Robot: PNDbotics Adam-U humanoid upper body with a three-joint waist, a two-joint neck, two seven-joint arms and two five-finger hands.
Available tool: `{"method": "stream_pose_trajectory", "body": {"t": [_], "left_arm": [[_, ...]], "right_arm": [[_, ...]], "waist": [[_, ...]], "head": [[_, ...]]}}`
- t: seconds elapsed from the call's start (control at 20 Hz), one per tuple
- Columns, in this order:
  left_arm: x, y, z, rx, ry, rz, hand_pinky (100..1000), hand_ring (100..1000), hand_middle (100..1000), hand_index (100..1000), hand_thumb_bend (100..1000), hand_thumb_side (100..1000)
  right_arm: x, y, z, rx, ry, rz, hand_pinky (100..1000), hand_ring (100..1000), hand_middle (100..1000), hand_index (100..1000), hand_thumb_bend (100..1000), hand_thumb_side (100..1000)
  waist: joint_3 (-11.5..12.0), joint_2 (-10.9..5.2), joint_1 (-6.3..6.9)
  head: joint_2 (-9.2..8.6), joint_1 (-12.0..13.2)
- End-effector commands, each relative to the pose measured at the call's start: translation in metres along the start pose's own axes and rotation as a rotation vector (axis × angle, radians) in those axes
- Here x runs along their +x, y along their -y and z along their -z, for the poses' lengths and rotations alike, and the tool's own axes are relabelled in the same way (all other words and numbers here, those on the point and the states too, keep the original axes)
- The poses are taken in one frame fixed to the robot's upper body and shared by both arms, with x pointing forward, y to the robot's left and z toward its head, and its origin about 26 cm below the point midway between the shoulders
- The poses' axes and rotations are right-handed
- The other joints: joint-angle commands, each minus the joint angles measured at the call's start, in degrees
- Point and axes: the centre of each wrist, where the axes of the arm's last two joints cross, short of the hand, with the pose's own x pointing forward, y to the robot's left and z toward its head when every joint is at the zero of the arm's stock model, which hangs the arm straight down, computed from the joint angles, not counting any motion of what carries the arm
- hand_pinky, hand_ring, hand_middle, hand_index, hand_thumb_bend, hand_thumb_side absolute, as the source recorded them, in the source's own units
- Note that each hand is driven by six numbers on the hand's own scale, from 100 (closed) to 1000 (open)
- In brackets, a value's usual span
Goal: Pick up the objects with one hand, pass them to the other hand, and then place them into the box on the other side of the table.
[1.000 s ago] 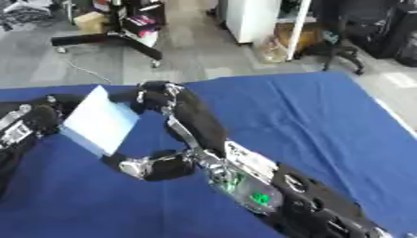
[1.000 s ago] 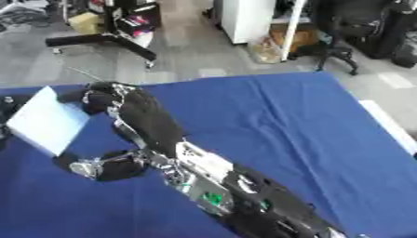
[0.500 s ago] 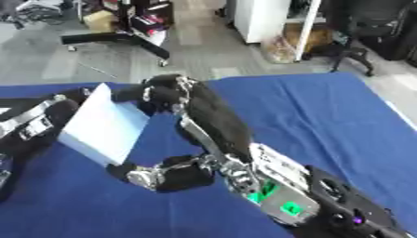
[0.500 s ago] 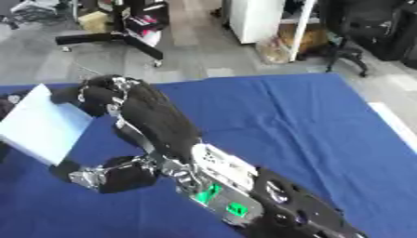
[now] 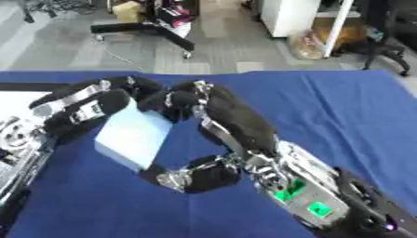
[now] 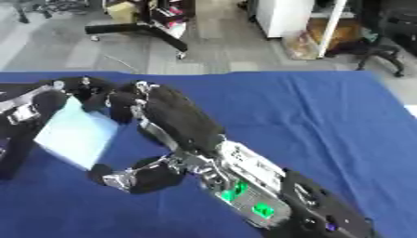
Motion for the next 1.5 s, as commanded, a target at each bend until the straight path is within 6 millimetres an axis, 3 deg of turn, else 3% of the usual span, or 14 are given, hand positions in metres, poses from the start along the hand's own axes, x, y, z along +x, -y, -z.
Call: {"method": "stream_pose_trajectory", "body": {"t": [0.05,0.6,1.15,1.5], "left_arm": [[0.015,-0.003,-0.001,-0.028,0.018,0.027,701,794,729,866,789,798],[0.014,0.000,0.002,-0.082,-0.051,0.014,686,767,715,867,773,806],[-0.006,-0.008,-0.001,0.061,-0.259,0.080,711,797,740,866,758,777],[-0.007,-0.006,0.000,0.055,-0.277,0.080,718,808,747,870,772,784]], "right_arm": [[-0.001,0.011,0.002,0.023,0.000,-0.025,414,475,420,458,198,203],[-0.010,0.012,0.001,0.066,-0.017,-0.140,438,481,433,474,131,237],[-0.011,0.014,0.001,0.080,-0.010,-0.195,447,483,437,480,107,249],[-0.012,0.014,0.002,0.087,-0.016,-0.223,455,485,441,485,100,258]], "waist": [[0.0,-0.63,0.24],[-0.2,-0.65,0.40],[-0.5,-0.65,0.55],[-0.4,-0.65,0.53]], "head": [[0.25,0.5],[0.42,-0.1],[-0.41,-2.4],[-0.99,-3.5]]}}
